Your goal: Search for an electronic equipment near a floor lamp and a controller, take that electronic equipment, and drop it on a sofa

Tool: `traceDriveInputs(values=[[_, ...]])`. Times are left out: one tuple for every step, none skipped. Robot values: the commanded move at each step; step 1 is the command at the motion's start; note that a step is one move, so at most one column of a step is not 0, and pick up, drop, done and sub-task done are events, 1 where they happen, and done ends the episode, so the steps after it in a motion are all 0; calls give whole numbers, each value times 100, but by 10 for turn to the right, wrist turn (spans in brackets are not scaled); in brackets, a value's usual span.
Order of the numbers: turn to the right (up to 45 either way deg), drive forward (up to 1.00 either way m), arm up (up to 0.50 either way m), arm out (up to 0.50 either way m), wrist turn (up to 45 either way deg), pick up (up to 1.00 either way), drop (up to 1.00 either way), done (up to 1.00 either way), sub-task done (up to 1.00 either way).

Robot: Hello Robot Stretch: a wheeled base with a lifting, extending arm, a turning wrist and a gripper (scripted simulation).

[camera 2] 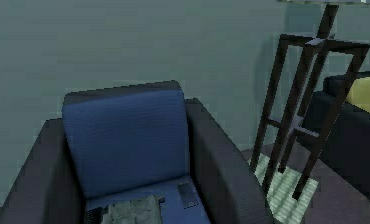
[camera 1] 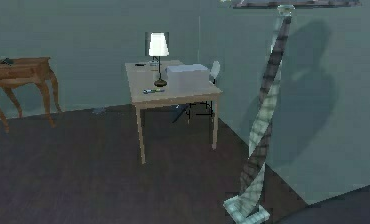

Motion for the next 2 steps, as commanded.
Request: traceDriveInputs(values=[[0,0,0,42,0,0,0,0,0],[0,0,0,0,450,0,0,0,0]])
